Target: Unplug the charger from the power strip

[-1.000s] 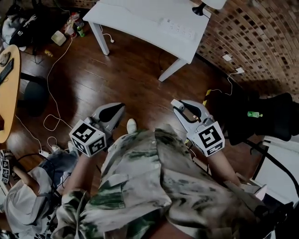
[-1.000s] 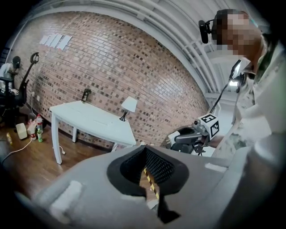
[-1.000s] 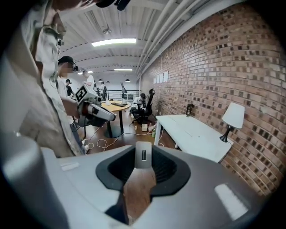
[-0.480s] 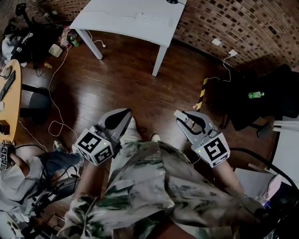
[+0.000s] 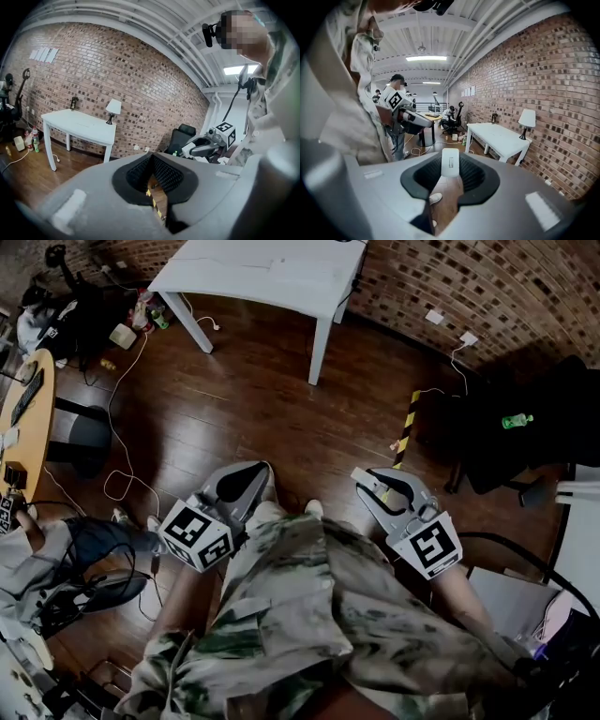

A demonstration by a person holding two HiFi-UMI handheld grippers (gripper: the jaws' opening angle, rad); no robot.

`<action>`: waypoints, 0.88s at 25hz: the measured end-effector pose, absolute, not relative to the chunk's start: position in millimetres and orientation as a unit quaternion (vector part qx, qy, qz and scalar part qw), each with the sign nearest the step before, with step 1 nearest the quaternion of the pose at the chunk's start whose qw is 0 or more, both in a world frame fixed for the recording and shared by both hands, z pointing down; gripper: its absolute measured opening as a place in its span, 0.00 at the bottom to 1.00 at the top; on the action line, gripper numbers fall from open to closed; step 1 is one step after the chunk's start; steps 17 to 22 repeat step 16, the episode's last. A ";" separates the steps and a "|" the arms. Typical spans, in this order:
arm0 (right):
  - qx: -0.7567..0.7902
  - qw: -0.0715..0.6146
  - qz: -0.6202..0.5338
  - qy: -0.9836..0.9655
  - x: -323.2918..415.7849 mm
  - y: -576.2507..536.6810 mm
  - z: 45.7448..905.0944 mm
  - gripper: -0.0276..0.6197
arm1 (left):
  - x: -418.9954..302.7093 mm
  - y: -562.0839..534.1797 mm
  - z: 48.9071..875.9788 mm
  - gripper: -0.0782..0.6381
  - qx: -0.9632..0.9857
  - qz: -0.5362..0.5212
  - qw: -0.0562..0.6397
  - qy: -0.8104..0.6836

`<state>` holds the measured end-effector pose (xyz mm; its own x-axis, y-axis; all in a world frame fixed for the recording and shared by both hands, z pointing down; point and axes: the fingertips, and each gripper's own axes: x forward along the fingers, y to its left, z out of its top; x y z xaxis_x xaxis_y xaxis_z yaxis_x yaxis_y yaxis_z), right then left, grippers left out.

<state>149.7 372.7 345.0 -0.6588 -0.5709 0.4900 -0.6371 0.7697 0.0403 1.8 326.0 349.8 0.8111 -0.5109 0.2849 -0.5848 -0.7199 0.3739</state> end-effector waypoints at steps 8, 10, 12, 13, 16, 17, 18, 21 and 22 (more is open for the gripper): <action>0.317 0.240 0.053 -0.916 149.1 391.4 340.6 0.21 | 2.0 355.8 347.9 0.11 0.922 0.078 0.223 -0.307; 0.316 0.238 0.053 -0.917 149.8 393.8 340.8 0.21 | 3.8 362.1 349.3 0.11 0.922 0.083 0.224 -0.305; 0.316 0.238 0.054 -0.917 150.8 395.3 340.8 0.21 | 5.6 365.4 349.9 0.11 0.922 0.088 0.223 -0.304; 0.316 0.237 0.054 -0.917 151.2 396.3 341.2 0.21 | 6.4 366.4 350.0 0.11 0.922 0.090 0.222 -0.303; 0.315 0.238 0.057 -0.917 152.4 400.7 343.6 0.21 | 8.3 369.1 349.9 0.11 0.923 0.094 0.220 -0.303; 0.315 0.238 0.057 -0.917 152.4 400.7 343.6 0.21 | 8.3 369.1 349.9 0.11 0.923 0.094 0.220 -0.303; 0.315 0.238 0.057 -0.917 152.4 400.7 343.6 0.21 | 8.3 369.1 349.9 0.11 0.923 0.094 0.220 -0.303; 0.315 0.238 0.057 -0.917 152.4 400.7 343.6 0.21 | 8.3 369.1 349.9 0.11 0.923 0.094 0.220 -0.303; 0.315 0.238 0.057 -0.917 152.4 400.7 343.6 0.21 | 8.3 369.1 349.9 0.11 0.923 0.094 0.220 -0.303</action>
